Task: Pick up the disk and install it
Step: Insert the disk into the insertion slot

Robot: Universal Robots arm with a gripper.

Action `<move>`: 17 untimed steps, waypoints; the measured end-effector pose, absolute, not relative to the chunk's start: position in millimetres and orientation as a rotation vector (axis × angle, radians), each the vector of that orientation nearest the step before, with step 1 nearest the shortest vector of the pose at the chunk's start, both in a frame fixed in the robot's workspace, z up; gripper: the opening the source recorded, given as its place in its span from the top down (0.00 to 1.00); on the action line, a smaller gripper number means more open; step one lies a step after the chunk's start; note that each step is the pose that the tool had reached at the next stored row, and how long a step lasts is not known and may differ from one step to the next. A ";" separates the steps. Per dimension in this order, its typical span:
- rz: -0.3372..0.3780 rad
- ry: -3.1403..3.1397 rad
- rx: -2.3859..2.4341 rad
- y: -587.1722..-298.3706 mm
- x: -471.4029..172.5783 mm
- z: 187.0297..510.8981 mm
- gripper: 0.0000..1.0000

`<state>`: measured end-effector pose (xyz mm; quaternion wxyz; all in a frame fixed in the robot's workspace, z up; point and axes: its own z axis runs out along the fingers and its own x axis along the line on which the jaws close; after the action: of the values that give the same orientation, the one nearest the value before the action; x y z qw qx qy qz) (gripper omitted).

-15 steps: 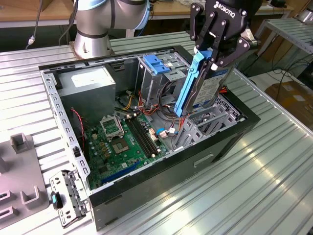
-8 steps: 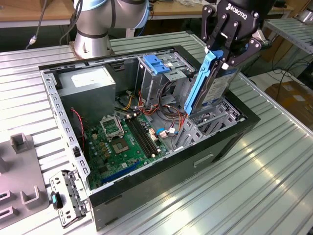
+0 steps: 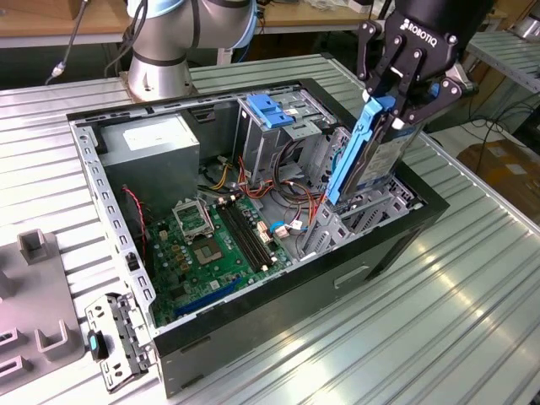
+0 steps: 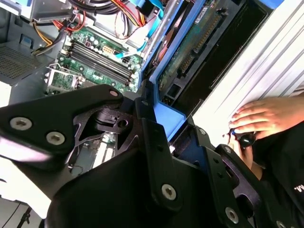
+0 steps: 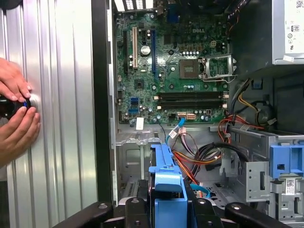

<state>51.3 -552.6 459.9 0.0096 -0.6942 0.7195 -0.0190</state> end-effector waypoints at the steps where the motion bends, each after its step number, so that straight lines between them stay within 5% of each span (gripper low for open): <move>1: -0.060 2.247 -2.168 -552.5 51.9 459.2 0.63; 17: -0.059 2.243 -2.173 -555.9 55.4 450.2 0.63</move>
<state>55.4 -555.9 450.2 0.0092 -0.6957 0.7180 -0.0190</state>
